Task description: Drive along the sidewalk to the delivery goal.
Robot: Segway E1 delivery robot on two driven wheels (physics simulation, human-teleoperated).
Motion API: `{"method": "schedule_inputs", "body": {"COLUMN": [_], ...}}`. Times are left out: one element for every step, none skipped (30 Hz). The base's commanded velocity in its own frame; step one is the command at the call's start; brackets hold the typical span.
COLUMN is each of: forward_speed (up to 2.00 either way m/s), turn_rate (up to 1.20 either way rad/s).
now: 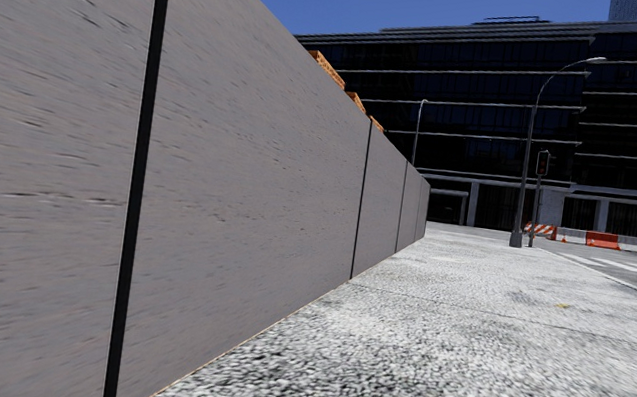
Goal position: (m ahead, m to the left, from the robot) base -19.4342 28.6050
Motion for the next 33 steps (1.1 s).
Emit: {"method": "schedule_inputs", "body": {"forward_speed": [0.0,0.0,0.0,0.0,0.0,0.0,0.0,0.0,0.0,0.0,0.0,0.0,0.0,0.0,0.0,0.0,0.0,0.0,0.0,0.0,0.0,0.0,0.0,0.0,0.0,0.0,0.0,0.0,0.0,0.0,0.0,0.0,0.0], "turn_rate": [0.39,0.73,0.98,1.13,1.13,1.2,1.2,1.2,1.2,1.2,1.2,1.2,1.2,1.2,1.2,1.2,1.2,1.2,1.2,1.2,1.2,1.2,1.2,1.2,1.2,1.2,1.2,1.2,1.2,1.2,1.2,1.2,1.2]}}
